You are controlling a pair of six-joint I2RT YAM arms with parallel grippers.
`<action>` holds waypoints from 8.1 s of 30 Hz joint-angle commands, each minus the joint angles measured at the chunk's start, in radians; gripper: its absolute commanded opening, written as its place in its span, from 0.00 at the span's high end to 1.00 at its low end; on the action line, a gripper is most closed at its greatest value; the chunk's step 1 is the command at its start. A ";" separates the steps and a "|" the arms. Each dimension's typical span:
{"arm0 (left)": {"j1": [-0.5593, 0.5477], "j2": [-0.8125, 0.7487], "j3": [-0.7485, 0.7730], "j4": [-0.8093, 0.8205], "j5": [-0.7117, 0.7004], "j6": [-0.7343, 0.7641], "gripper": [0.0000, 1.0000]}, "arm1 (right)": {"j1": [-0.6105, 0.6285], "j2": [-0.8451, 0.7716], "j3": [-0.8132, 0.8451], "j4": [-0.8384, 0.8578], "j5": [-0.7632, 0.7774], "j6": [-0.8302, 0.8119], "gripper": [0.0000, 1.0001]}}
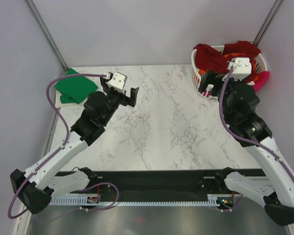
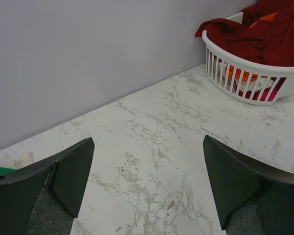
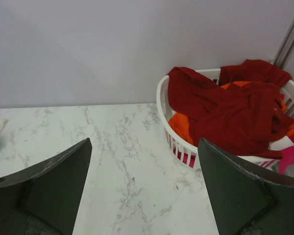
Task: Fold and stack the t-shirts
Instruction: Grab the tshirt from the pile, then move the tshirt to the center of the board, then flatten the tshirt out
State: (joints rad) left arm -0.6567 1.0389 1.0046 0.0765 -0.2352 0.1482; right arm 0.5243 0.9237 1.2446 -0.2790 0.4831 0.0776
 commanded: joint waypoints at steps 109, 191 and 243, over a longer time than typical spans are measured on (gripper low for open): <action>0.581 0.194 -0.242 -0.595 0.203 -0.878 0.00 | -0.158 0.159 -0.324 -0.204 -0.701 0.309 0.02; -0.307 -0.790 -0.121 -1.612 -0.556 -1.768 0.84 | 0.154 0.912 0.229 -0.178 -0.393 0.318 0.07; -0.313 0.383 -0.276 -0.554 0.077 -0.891 0.34 | -0.133 0.690 -0.002 -0.243 -0.233 0.251 1.00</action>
State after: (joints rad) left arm -0.9432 1.4021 0.7132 -0.5636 -0.2043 -0.7849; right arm 0.3954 1.6222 1.2354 -0.5388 0.2592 0.3389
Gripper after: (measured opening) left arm 0.614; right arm 0.010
